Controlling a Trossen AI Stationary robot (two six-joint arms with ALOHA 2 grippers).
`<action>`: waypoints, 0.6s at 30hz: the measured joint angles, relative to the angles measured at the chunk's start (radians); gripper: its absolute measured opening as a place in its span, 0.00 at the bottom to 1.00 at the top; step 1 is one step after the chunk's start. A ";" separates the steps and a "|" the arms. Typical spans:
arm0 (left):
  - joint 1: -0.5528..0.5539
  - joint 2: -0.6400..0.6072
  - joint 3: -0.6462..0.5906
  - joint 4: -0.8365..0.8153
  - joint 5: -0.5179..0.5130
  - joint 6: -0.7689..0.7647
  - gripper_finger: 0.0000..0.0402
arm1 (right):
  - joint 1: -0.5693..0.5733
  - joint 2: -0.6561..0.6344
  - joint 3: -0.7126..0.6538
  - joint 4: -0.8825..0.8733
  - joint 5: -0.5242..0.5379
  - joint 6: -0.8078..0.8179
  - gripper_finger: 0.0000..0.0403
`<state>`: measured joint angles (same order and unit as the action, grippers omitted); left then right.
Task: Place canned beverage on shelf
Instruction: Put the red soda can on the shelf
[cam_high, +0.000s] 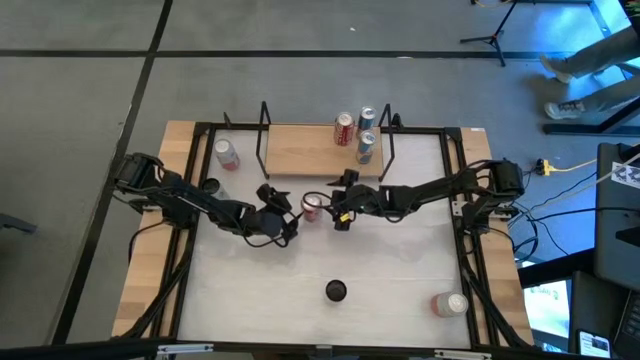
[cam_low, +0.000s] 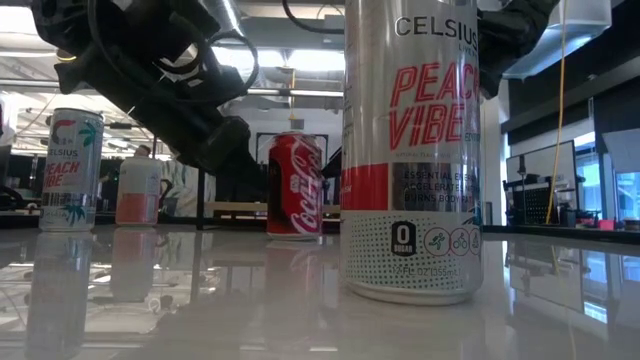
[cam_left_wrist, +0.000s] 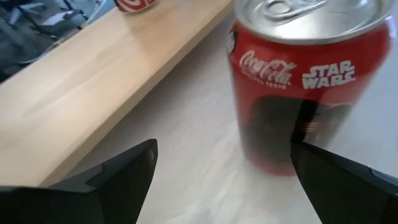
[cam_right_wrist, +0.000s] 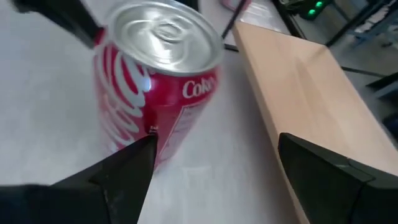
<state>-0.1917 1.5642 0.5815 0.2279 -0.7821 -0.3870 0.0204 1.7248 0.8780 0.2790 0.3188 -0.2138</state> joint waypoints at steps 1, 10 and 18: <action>0.000 0.000 0.000 -0.009 -0.011 -0.003 0.92 | 0.001 0.000 0.000 0.000 -0.005 0.000 0.84; 0.000 0.000 0.000 -0.035 -0.050 -0.026 0.92 | 0.001 0.000 0.000 0.000 -0.033 0.008 0.84; 0.012 -0.066 0.005 -0.037 -0.059 0.024 0.92 | 0.000 0.000 0.000 0.006 -0.117 0.004 0.84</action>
<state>-0.1799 1.4983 0.5865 0.1907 -0.8412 -0.3627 0.0208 1.7248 0.8783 0.2850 0.2016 -0.2098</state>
